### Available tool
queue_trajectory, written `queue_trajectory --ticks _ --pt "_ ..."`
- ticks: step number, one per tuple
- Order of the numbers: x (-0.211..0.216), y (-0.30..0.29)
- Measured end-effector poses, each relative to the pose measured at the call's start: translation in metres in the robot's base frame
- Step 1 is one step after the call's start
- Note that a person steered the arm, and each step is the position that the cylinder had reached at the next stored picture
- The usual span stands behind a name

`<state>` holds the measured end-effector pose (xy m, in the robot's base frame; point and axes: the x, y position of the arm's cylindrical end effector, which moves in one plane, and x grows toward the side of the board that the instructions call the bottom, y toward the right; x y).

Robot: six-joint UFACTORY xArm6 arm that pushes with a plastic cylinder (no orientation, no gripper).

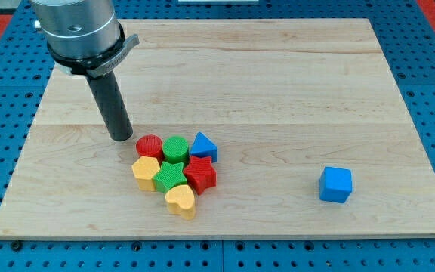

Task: Point your arm to the yellow heart

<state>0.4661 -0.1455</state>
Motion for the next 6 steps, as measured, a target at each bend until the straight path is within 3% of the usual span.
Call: queue_trajectory --ticks 6 --pt "0.008 -0.020"
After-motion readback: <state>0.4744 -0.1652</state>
